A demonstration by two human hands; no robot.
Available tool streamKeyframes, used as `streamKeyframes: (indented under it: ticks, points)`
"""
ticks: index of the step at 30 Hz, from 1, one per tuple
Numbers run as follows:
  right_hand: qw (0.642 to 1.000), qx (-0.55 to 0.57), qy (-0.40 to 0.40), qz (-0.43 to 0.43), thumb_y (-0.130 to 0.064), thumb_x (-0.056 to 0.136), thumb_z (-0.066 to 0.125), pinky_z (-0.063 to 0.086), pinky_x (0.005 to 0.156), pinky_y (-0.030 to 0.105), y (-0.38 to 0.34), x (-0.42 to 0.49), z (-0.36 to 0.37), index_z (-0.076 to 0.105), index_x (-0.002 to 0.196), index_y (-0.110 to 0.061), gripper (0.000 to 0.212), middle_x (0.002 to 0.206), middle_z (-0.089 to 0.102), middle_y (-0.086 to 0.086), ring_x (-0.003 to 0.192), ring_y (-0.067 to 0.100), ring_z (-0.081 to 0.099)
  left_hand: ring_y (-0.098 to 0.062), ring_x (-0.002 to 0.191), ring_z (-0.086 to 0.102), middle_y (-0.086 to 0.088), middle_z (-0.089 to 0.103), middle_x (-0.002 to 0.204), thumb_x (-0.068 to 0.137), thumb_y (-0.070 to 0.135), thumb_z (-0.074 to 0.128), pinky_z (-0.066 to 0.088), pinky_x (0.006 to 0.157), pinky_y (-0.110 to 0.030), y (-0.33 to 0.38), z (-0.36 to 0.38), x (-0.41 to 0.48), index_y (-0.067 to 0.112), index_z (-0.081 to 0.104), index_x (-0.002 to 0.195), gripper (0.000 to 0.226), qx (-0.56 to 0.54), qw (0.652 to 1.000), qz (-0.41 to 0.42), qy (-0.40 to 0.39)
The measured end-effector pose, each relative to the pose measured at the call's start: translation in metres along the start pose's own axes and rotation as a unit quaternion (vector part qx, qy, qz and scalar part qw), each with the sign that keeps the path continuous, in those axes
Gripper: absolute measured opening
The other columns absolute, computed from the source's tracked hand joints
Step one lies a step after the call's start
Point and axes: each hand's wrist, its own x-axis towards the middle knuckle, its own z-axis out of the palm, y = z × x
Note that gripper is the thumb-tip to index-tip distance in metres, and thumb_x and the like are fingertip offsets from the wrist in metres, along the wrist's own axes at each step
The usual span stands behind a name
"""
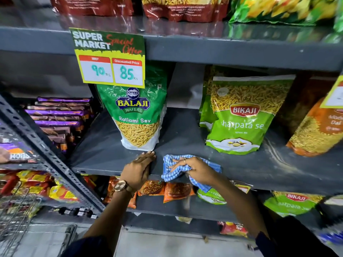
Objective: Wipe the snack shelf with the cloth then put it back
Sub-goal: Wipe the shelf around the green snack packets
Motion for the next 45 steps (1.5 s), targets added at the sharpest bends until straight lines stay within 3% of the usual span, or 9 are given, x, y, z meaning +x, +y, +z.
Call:
streamKeyframes:
  ticks: [8, 13, 16, 20, 24, 29, 35, 41, 45]
  points:
    - [0.997, 0.034, 0.031, 0.058, 0.005, 0.076, 0.052, 0.045, 0.09, 0.02, -0.015, -0.031, 0.012, 0.071, 0.099, -0.014, 0.035, 0.108, 0.071, 0.005, 0.105, 0.009, 0.061, -0.028, 0.123, 0.05, -0.004, 0.057, 0.131, 0.08, 0.036, 0.025, 0.048, 0.093, -0.048, -0.002, -0.004, -0.001, 0.02, 0.057, 0.123, 0.056, -0.022, 0.999, -0.019, -0.026]
    - [0.993, 0.068, 0.058, 0.076, 0.003, 0.079, 0.063, 0.044, 0.079, 0.007, -0.029, -0.037, 0.012, 0.065, 0.103, -0.015, 0.031, 0.099, 0.066, 0.005, 0.08, -0.017, 0.058, -0.027, 0.123, 0.05, -0.002, 0.056, 0.132, 0.08, 0.025, 0.034, 0.046, 0.098, -0.045, 0.0, -0.008, -0.001, 0.022, 0.059, 0.121, 0.049, -0.035, 0.998, -0.029, -0.035]
    - [0.984, 0.079, 0.147, 0.066, 0.009, 0.078, 0.061, 0.043, 0.075, 0.002, -0.044, -0.024, -0.013, 0.061, 0.107, -0.009, 0.034, 0.099, 0.062, 0.002, 0.072, -0.02, 0.057, -0.029, 0.12, 0.052, -0.004, 0.057, 0.13, 0.074, 0.018, 0.04, 0.048, 0.094, -0.044, 0.0, -0.01, 0.001, 0.024, 0.06, 0.119, 0.05, -0.043, 0.997, -0.046, -0.04]
    - [0.978, 0.003, 0.197, 0.074, 0.009, 0.079, 0.059, 0.044, 0.077, 0.017, -0.045, 0.004, -0.038, 0.066, 0.106, -0.005, 0.031, 0.099, 0.065, 0.001, 0.089, 0.003, 0.061, -0.03, 0.117, 0.054, -0.003, 0.058, 0.129, 0.076, 0.016, 0.04, 0.048, 0.093, -0.042, 0.0, -0.012, 0.002, 0.024, 0.059, 0.119, 0.048, -0.034, 0.998, -0.032, -0.046]
    - [0.97, 0.007, 0.192, 0.151, 0.007, 0.077, 0.06, 0.047, 0.088, 0.029, -0.012, 0.005, -0.006, 0.065, 0.109, -0.004, 0.034, 0.113, 0.067, 0.016, 0.107, 0.028, 0.061, -0.03, 0.119, 0.052, -0.004, 0.057, 0.13, 0.075, 0.018, 0.036, 0.046, 0.095, -0.043, -0.003, -0.009, 0.002, 0.022, 0.059, 0.119, 0.05, -0.042, 0.998, -0.029, -0.041]
    - [0.982, 0.034, 0.126, 0.136, 0.004, 0.081, 0.059, 0.04, 0.098, 0.024, -0.022, -0.006, 0.026, 0.064, 0.111, -0.008, 0.033, 0.121, 0.064, 0.011, 0.113, 0.013, 0.053, -0.035, 0.111, 0.057, -0.007, 0.061, 0.126, 0.075, 0.019, 0.038, 0.05, 0.09, -0.048, -0.005, -0.007, 0.002, 0.02, 0.061, 0.116, 0.048, -0.047, 0.998, -0.024, -0.038]
    - [0.994, 0.02, 0.058, 0.092, 0.003, 0.08, 0.059, 0.047, 0.096, 0.03, -0.039, -0.03, 0.035, 0.066, 0.108, -0.013, 0.033, 0.119, 0.066, 0.01, 0.112, 0.016, 0.057, -0.034, 0.114, 0.056, -0.004, 0.06, 0.127, 0.072, 0.016, 0.039, 0.048, 0.091, -0.046, 0.001, -0.007, 0.002, 0.019, 0.062, 0.114, 0.048, -0.034, 0.999, -0.025, -0.022]
    - [0.997, -0.012, -0.031, 0.068, 0.007, 0.079, 0.057, 0.042, 0.068, 0.008, -0.041, -0.042, -0.028, 0.065, 0.102, 0.002, 0.025, 0.098, 0.068, 0.013, 0.079, -0.003, 0.056, -0.045, 0.093, 0.06, -0.015, 0.06, 0.124, 0.074, 0.011, 0.047, 0.051, 0.074, -0.049, 0.028, -0.005, 0.001, 0.019, 0.055, 0.122, 0.049, 0.042, 0.997, -0.056, -0.028]
    - [0.994, -0.109, 0.001, 0.001, 0.005, 0.071, 0.046, 0.047, 0.083, 0.026, -0.029, -0.03, -0.093, 0.067, 0.104, -0.01, 0.043, 0.105, 0.07, 0.016, 0.095, 0.015, 0.062, -0.04, 0.105, 0.059, -0.01, 0.057, 0.13, 0.072, 0.018, 0.037, 0.052, 0.08, -0.049, 0.044, 0.008, 0.011, 0.015, 0.058, 0.122, 0.054, 0.033, 0.999, -0.017, -0.007]
